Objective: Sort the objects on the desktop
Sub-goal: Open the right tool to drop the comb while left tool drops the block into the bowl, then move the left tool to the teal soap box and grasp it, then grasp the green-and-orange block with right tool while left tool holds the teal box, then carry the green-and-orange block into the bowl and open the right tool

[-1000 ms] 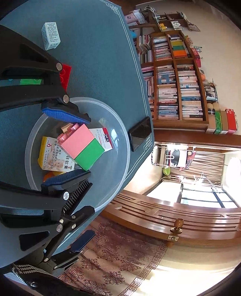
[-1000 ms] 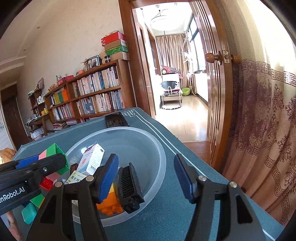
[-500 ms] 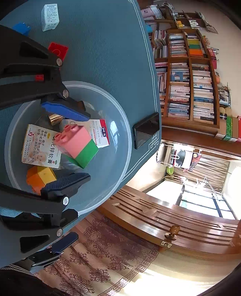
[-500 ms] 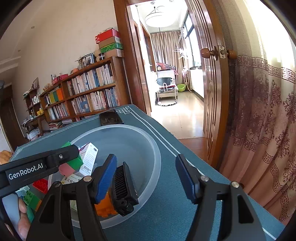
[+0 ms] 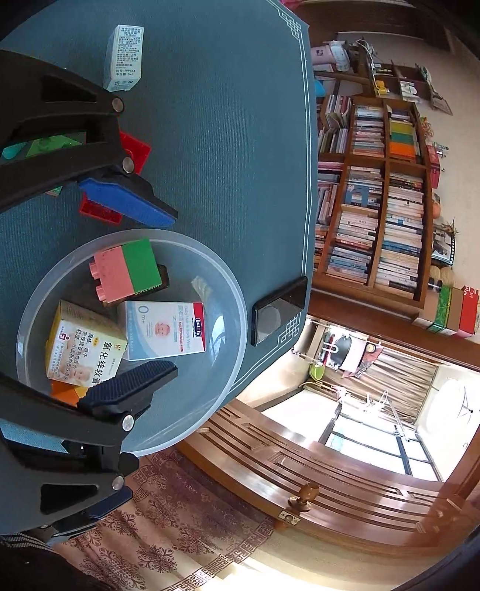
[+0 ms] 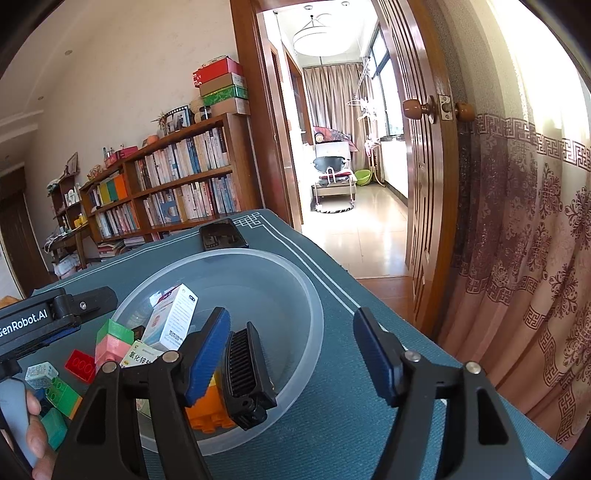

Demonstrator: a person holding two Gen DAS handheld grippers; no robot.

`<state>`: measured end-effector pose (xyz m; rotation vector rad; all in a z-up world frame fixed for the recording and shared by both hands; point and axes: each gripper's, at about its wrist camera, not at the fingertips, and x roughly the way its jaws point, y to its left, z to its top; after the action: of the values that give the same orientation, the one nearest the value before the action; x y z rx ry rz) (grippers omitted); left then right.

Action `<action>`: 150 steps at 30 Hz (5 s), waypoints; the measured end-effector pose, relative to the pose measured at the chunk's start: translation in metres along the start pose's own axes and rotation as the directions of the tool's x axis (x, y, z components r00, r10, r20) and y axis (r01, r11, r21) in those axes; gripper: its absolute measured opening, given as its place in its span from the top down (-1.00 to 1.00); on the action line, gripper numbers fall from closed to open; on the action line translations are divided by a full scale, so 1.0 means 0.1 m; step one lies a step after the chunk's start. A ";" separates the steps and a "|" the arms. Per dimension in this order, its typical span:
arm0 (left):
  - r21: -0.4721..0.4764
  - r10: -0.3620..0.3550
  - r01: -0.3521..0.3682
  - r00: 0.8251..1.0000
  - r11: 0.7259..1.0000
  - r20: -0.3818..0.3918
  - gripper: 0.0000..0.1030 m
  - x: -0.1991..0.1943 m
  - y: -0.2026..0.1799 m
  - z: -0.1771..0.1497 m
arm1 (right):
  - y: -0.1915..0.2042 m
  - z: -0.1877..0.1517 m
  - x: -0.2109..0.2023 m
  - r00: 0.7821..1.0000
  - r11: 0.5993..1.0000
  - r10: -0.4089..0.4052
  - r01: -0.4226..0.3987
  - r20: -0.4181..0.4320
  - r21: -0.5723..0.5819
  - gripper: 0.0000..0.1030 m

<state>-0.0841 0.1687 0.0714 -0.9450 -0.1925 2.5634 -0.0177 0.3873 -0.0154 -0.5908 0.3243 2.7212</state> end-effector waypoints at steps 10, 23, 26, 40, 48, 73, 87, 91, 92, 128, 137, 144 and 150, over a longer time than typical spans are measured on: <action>0.010 0.077 -0.077 0.997 0.997 0.023 -0.52 -0.19 0.13 -0.03 | 0.03 0.00 -0.01 1.000 1.000 0.002 -0.002 0.011 -0.009 -0.52; -0.005 0.125 -0.124 0.992 0.992 0.016 -0.52 -0.49 0.46 -0.15 | 0.02 -0.01 -0.05 1.000 1.000 0.011 -0.010 0.025 -0.012 -0.54; -0.003 0.137 -0.137 0.991 0.991 0.009 -0.52 -0.56 0.54 -0.20 | 0.02 -0.01 -0.06 0.999 1.000 0.012 -0.012 0.029 -0.014 -0.54; 0.059 0.205 -0.202 0.977 0.978 -0.060 -0.52 -0.79 0.86 -0.59 | 0.03 -0.02 -0.13 0.998 1.000 0.009 -0.008 0.055 -0.027 -0.59; 0.073 0.212 -0.205 0.971 0.976 -0.109 -0.52 -0.75 0.91 -0.79 | -0.02 -0.03 -0.18 0.998 1.000 -0.013 0.013 0.069 -0.007 -0.59; 0.146 0.235 -0.215 0.962 0.966 -0.140 -0.20 -0.49 0.82 -0.93 | 0.41 -0.13 -0.48 0.975 0.974 0.218 -0.215 0.042 -0.069 -0.63; 0.084 0.286 -0.277 0.951 0.957 -0.115 -0.12 -0.68 0.97 -0.96 | 1.14 -0.56 -0.52 0.812 0.804 0.530 -0.573 -0.246 -0.160 -0.64; 0.075 0.338 -0.332 0.937 0.940 -0.086 -0.12 -0.73 1.03 -0.93 | 1.23 -0.66 -0.47 0.793 0.788 0.535 -0.593 -0.292 -0.168 -0.64; 0.073 0.348 -0.342 0.935 0.937 -0.077 -0.12 -0.75 1.05 -0.93 | 1.23 -0.68 -0.45 0.789 0.786 0.534 -0.596 -0.305 -0.164 -0.64; -0.096 0.315 -0.318 0.948 0.943 -0.048 -0.12 -1.00 1.39 -0.81 | 1.83 -0.70 0.17 0.790 0.831 0.424 -0.534 -0.442 -0.157 0.01; -0.092 0.314 -0.317 0.948 0.944 -0.052 -0.12 -0.98 1.36 -0.82 | 1.79 -0.70 0.06 0.785 0.822 0.450 -0.550 -0.426 -0.145 0.16; -0.091 0.310 -0.313 0.949 0.945 -0.049 -0.12 -0.98 1.35 -0.82 | 1.79 -0.71 -0.13 0.779 0.807 0.477 -0.572 -0.407 -0.149 0.21; -0.085 0.304 -0.307 0.952 0.948 -0.047 -0.12 -0.98 1.33 -0.83 | 1.68 -0.64 -0.27 0.786 0.811 0.496 -0.571 -0.369 -0.127 0.22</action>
<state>-0.0052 0.0063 0.0321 -1.1283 -0.1658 2.8387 -0.0337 0.2072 -0.0354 -1.1773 0.2857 3.2380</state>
